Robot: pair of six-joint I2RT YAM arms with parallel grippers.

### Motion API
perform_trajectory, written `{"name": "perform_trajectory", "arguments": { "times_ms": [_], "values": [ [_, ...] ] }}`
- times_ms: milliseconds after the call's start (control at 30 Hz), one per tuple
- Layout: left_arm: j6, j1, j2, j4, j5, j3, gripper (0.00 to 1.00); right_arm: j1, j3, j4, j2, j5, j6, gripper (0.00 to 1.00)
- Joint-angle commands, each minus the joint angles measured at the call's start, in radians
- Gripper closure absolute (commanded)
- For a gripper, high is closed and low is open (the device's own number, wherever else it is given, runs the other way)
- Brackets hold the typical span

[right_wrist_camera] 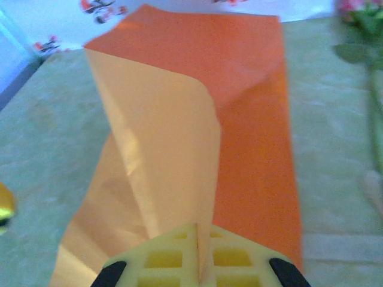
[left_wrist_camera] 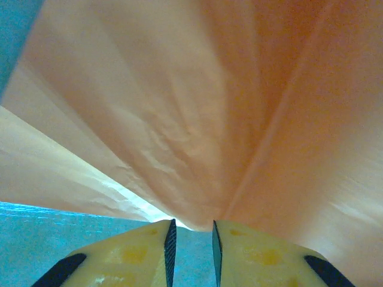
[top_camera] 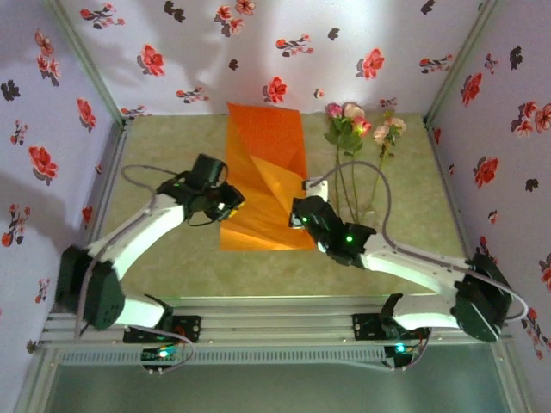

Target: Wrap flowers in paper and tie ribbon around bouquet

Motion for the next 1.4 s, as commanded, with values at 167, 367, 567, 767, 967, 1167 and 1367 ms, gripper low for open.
{"name": "perform_trajectory", "arguments": {
  "times_ms": [167, 367, 567, 767, 967, 1167, 1367],
  "values": [
    [-0.163, -0.111, 0.37, 0.228, 0.065, 0.127, 0.78, -0.011, -0.076, -0.321, -0.175, 0.244, 0.202, 1.0],
    [-0.264, -0.122, 0.476, 0.221, 0.007, 0.101, 0.79, -0.028, -0.032, -0.566, -0.192, 0.312, 0.265, 1.0],
    [-0.267, -0.046, 0.428, 0.162, -0.051, -0.022, 0.8, -0.041, 0.033, -0.78, -0.148, 0.257, 0.308, 1.0],
    [-0.123, 0.12, 0.403, 0.077, -0.06, -0.061, 0.81, -0.04, 0.053, -0.838, -0.067, -0.076, 0.313, 1.0],
    [0.13, 0.277, 0.422, -0.081, -0.146, 0.061, 0.81, 0.01, 0.101, -0.89, -0.013, -0.27, 0.287, 0.58],
    [0.247, 0.267, 0.347, -0.224, -0.283, 0.19, 0.76, -0.046, 0.232, -0.845, -0.101, -0.153, 0.161, 0.42],
    [0.034, 0.073, 0.255, -0.074, -0.078, 0.11, 0.75, -0.29, 0.316, -0.582, 0.17, -0.415, 0.126, 0.56]
  ]
}}
